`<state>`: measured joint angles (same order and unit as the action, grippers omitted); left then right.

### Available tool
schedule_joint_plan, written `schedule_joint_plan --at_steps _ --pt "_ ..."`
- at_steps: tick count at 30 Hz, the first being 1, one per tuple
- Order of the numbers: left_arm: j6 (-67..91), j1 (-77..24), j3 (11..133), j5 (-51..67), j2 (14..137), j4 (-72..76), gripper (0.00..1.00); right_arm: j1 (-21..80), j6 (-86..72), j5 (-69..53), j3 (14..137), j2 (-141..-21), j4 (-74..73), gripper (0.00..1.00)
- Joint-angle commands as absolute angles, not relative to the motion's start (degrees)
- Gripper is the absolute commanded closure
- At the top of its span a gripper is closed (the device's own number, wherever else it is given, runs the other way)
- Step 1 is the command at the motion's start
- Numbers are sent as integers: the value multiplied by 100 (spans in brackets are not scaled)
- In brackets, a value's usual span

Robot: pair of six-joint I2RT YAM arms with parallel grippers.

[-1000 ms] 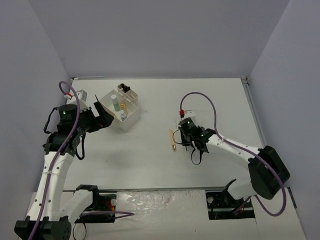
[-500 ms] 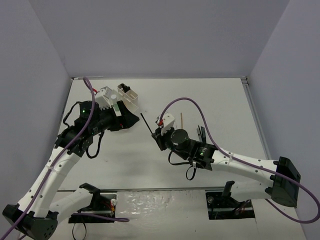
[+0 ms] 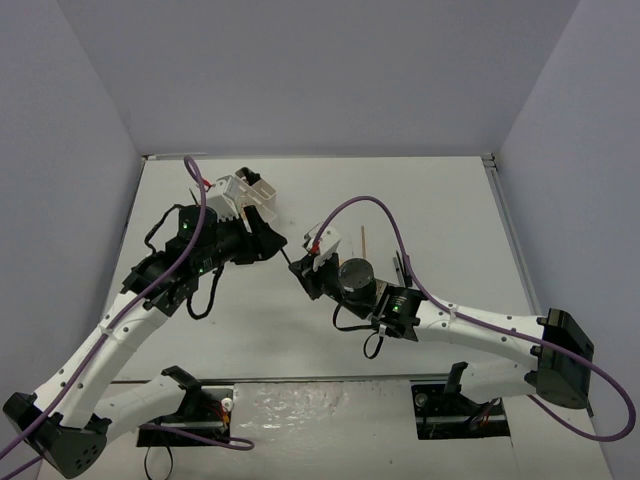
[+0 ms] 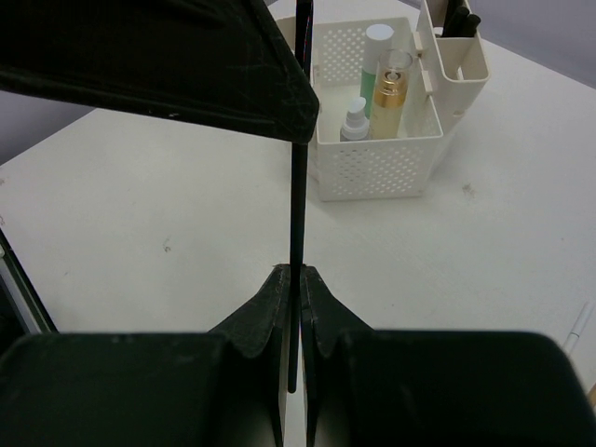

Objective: Organize the makeup

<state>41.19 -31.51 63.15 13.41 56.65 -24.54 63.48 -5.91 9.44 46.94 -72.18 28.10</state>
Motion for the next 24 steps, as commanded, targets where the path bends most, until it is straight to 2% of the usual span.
schedule_joint_plan --at_steps 1,5,7,14,16,19,21,24 --pt "4184 -3293 6504 1069 5744 -1919 53 6398 -614 786 5017 -7294 3495 100" --pt "4157 -3373 6478 958 5766 -1819 60 6398 -658 740 5027 -7339 3549 100" --pt "4134 -3437 6478 919 5797 -1750 69 6406 -698 700 5004 -7370 3620 100" --pt "4148 -3540 6427 778 5818 -1698 90 6423 -749 712 4957 -7383 3707 100" --pt "4124 -3574 6425 733 5826 -1696 99 6425 -747 720 4973 -7399 3709 100" --pt "4077 -3600 6410 651 5820 -1696 100 6425 -770 743 4967 -7385 3724 100" --pt "4041 -3604 6398 596 5800 -1696 100 6425 -774 766 4984 -7374 3700 95" --pt "3891 -3604 6381 427 5778 -1698 100 6425 -798 888 5012 -7330 3585 57"
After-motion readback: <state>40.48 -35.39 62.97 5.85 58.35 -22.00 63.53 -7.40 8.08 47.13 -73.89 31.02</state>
